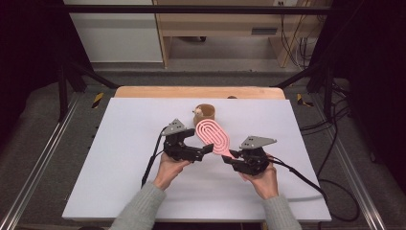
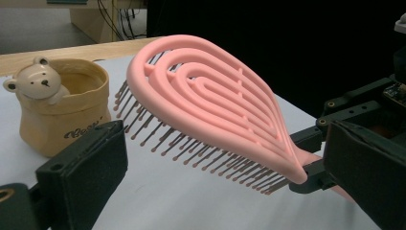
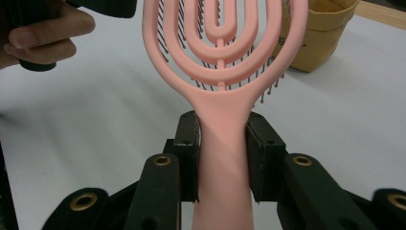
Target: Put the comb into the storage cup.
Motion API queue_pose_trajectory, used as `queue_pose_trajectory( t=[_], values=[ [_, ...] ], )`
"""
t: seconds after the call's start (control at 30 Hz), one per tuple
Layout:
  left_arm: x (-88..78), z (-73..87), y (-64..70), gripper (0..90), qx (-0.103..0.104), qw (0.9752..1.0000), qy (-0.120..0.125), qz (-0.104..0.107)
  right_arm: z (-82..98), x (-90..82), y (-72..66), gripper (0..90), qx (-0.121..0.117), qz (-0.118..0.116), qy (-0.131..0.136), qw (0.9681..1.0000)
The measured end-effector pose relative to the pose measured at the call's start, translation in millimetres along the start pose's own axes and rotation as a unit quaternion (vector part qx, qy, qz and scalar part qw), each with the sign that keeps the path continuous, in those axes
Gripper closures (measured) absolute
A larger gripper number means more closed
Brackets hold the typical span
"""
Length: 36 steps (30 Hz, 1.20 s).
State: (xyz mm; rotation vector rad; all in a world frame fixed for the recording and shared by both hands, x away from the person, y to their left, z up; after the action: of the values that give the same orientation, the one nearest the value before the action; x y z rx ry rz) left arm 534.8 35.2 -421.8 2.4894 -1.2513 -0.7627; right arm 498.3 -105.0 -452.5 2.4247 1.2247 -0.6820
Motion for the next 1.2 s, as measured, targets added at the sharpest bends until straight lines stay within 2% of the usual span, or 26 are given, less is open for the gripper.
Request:
queue_pose_trajectory(
  t=[0.33, 0.5, 0.73, 1.0, 1.2],
  values=[
    [5.4, 0.4, -0.8, 8.8, -0.017, 0.9998, 0.003, -0.008, -1.0, -1.1, 0.2, 70.0, -0.001, 0.003, 0.005, 1.0],
    [8.9, 2.8, -0.8, 9.3, -0.025, 0.9997, -0.006, -0.006, -2.3, -1.4, -0.5, 70.0, -0.002, 0.002, 0.011, 0.9999],
    [12.0, 2.6, 1.6, 14.8, -0.034, 0.9994, -0.007, 0.004, -2.9, -1.0, -1.6, 70.0, -0.005, 0.001, 0.014, 0.9999],
    [11.2, 1.5, 2.1, 27.8, -0.046, 0.9989, -0.002, 0.014, -3.8, 0.1, -3.4, 70.0, -0.006, -0.005, 0.02, 0.9998],
    [9.4, 0.2, 1.2, 33.0, -0.061, 0.9978, -0.002, 0.024, -3.8, 0.6, -4.0, 70.0, -0.007, -0.008, 0.021, 0.9997]
  ],
)
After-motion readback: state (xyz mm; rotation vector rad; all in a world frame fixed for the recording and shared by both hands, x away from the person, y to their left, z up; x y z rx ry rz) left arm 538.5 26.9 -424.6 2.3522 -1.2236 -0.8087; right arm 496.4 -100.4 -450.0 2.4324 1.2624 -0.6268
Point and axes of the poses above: each handheld gripper's, and its own axes: x roughly forward along the jaws, z roughly out of its underside, y roughly to its right, the point moved 8 cm from there along x, roughly forward along the jaws, and after that the axes turned 12 degrees about -x, right-handed, at the moved point
